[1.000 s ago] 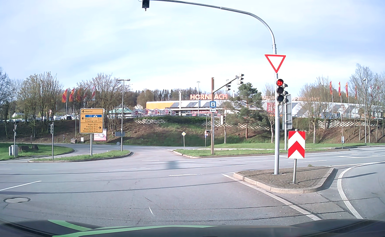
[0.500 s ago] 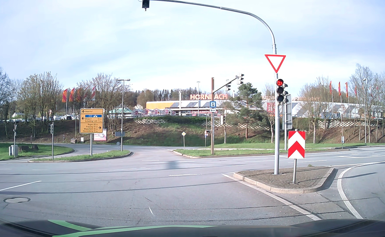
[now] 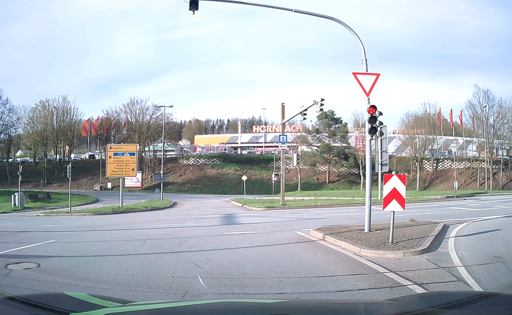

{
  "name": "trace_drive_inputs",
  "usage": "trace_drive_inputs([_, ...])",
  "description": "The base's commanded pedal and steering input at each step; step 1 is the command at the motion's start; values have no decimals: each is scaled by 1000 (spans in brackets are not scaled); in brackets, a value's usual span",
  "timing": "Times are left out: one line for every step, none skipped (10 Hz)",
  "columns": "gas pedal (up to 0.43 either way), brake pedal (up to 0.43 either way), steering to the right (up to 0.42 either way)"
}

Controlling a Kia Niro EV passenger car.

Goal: Follow the waypoints while adhering to traffic rules and regulations

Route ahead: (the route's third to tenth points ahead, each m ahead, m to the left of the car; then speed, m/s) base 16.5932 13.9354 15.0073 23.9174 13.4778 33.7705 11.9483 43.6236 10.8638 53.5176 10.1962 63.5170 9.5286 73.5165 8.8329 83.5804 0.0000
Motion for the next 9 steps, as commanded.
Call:
trace_drive_inputs([0, 409, -2])
trace_drive_inputs([0, 402, -2])
trace_drive_inputs([0, 402, -2])
trace_drive_inputs([0, 409, -2])
trace_drive_inputs([0, 402, -2])
trace_drive_inputs([0, 402, -2])
trace_drive_inputs([0, 402, -2])
trace_drive_inputs([0, 402, -2])
trace_drive_inputs([0, 402, -2])
